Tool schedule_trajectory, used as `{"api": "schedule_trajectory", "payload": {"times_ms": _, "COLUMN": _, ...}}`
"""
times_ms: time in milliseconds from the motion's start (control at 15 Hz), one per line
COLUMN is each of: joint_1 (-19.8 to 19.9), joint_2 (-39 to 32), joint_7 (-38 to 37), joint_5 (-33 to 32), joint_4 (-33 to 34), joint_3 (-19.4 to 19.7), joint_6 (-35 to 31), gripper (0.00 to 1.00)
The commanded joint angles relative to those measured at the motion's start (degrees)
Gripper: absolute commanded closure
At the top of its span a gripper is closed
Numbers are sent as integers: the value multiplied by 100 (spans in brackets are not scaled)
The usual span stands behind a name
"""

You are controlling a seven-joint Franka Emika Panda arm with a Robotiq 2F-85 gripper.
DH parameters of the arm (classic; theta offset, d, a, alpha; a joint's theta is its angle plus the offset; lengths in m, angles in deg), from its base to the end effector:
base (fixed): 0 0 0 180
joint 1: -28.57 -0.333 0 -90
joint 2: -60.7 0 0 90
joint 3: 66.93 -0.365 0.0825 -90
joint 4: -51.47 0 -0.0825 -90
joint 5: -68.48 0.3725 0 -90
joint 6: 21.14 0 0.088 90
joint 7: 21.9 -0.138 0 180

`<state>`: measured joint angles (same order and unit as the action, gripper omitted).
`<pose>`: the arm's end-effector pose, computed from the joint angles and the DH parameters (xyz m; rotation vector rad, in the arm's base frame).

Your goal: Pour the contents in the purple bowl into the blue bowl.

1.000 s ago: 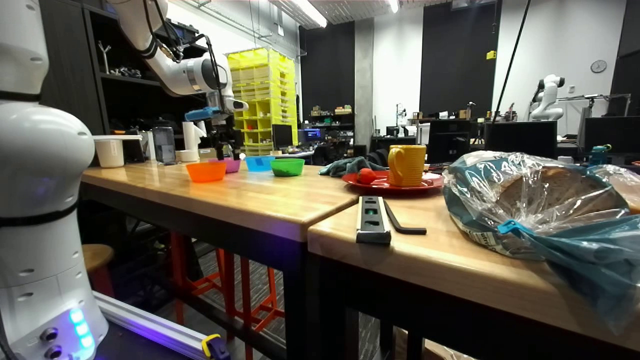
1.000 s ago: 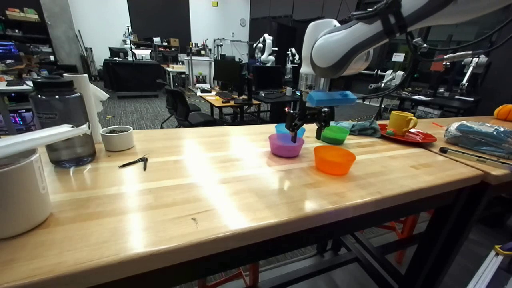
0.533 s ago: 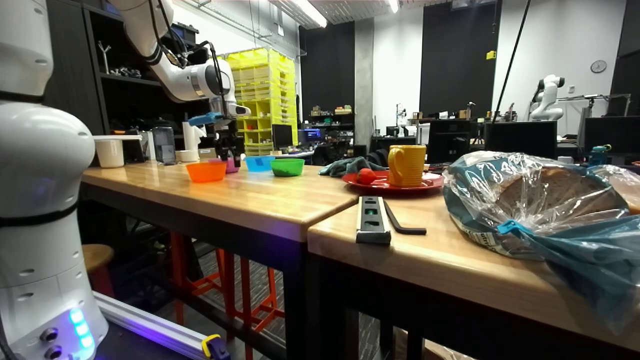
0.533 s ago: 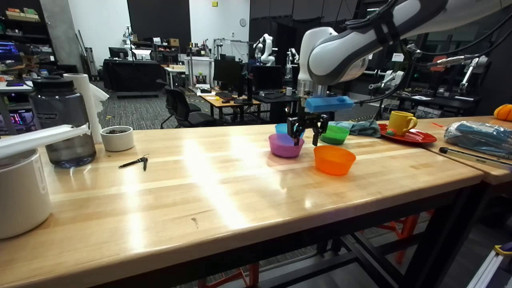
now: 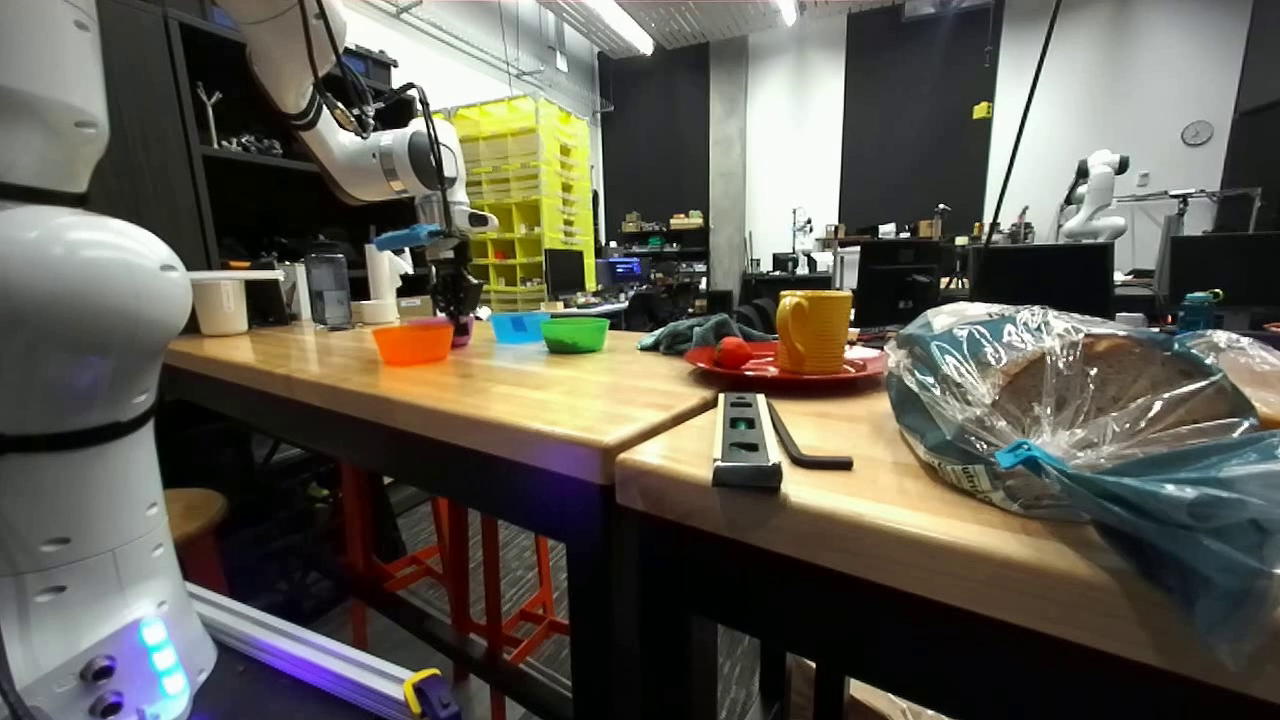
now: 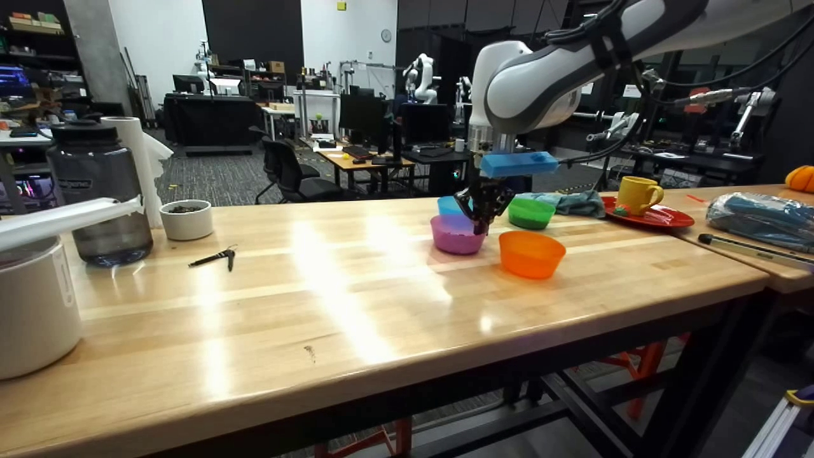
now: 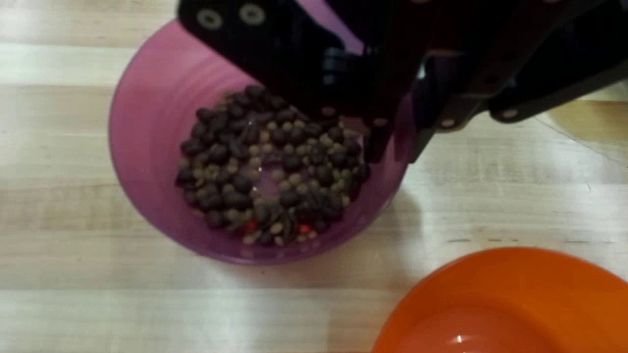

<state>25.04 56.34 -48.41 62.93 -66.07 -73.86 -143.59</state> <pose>0.5514 0.0939 0.4272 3.0553 -0.3513 0.0506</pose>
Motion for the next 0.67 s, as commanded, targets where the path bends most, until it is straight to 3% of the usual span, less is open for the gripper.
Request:
{"api": "schedule_trajectory", "payload": {"times_ms": 0, "joint_1": -157, "joint_2": 77, "joint_7": -138, "joint_5": -97, "joint_4": 155, "joint_3": 79, "joint_6": 215, "gripper": 100}}
{"api": "schedule_trajectory", "payload": {"times_ms": 600, "joint_1": -108, "joint_2": 284, "joint_7": -283, "joint_5": 8, "joint_4": 267, "joint_3": 147, "joint_6": 623, "gripper": 99}}
